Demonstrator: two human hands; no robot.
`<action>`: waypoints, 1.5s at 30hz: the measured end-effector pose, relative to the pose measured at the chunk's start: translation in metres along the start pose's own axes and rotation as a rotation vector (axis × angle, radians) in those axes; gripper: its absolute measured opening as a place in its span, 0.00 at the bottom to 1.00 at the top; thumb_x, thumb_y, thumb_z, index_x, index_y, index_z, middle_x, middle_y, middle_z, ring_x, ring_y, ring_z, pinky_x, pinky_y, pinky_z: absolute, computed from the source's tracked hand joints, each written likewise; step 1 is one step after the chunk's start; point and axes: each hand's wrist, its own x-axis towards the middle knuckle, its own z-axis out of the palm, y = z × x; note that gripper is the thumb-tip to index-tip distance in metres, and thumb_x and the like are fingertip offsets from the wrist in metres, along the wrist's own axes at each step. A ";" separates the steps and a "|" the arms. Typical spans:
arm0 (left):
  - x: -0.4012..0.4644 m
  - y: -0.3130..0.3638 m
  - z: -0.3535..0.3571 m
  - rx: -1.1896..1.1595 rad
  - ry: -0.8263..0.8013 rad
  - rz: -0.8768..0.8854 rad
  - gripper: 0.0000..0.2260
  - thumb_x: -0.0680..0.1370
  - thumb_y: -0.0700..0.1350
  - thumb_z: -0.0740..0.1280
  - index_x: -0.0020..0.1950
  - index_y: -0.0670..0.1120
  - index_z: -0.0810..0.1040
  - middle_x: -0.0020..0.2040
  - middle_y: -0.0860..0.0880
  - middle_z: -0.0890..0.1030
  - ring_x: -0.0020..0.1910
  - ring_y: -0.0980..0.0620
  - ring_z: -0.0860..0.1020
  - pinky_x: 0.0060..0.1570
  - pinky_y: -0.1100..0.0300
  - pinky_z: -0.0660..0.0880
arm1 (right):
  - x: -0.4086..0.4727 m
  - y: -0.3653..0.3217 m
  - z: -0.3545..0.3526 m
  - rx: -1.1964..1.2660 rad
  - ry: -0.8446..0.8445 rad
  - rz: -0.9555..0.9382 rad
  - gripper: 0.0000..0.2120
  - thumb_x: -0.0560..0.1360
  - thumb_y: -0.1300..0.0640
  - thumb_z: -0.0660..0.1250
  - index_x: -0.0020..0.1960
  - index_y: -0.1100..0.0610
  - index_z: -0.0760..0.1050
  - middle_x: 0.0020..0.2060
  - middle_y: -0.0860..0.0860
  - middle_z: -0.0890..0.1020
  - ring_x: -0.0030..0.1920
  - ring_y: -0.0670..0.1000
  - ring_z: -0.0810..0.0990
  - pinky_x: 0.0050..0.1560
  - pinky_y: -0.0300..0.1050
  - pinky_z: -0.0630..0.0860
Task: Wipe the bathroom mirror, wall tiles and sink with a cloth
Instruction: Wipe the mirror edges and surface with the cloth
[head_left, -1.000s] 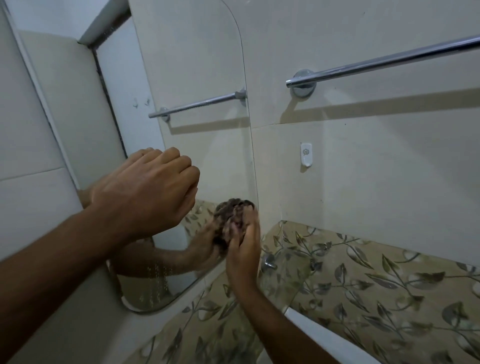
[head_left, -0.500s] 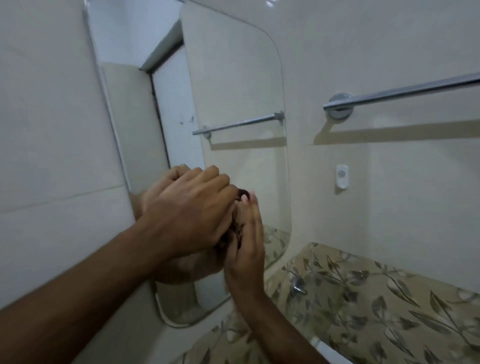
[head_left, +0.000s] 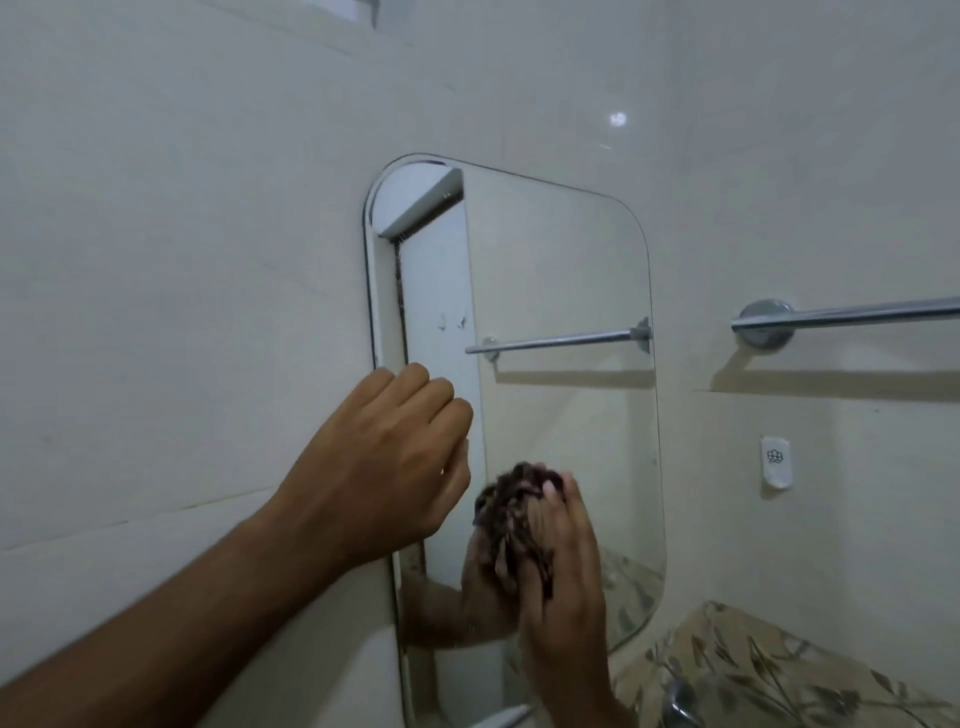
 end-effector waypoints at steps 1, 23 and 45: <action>0.001 -0.004 -0.004 0.002 0.010 -0.020 0.09 0.79 0.46 0.60 0.41 0.45 0.74 0.38 0.47 0.73 0.38 0.46 0.69 0.41 0.48 0.70 | 0.024 -0.008 0.002 0.023 -0.016 -0.015 0.27 0.83 0.52 0.56 0.80 0.47 0.56 0.80 0.45 0.58 0.80 0.51 0.58 0.75 0.51 0.64; -0.006 -0.027 -0.018 -0.171 0.122 -0.158 0.06 0.81 0.44 0.57 0.44 0.47 0.69 0.40 0.49 0.69 0.38 0.50 0.64 0.43 0.55 0.64 | 0.107 -0.084 0.026 0.054 -0.091 -0.327 0.26 0.81 0.62 0.63 0.77 0.63 0.64 0.78 0.58 0.64 0.80 0.56 0.59 0.78 0.58 0.61; -0.010 -0.026 -0.009 0.015 0.072 -0.081 0.08 0.79 0.44 0.55 0.43 0.42 0.70 0.41 0.44 0.69 0.41 0.45 0.66 0.46 0.48 0.66 | -0.042 -0.061 0.024 -0.012 -0.193 -0.265 0.23 0.83 0.62 0.58 0.76 0.63 0.60 0.78 0.59 0.61 0.80 0.60 0.57 0.78 0.61 0.58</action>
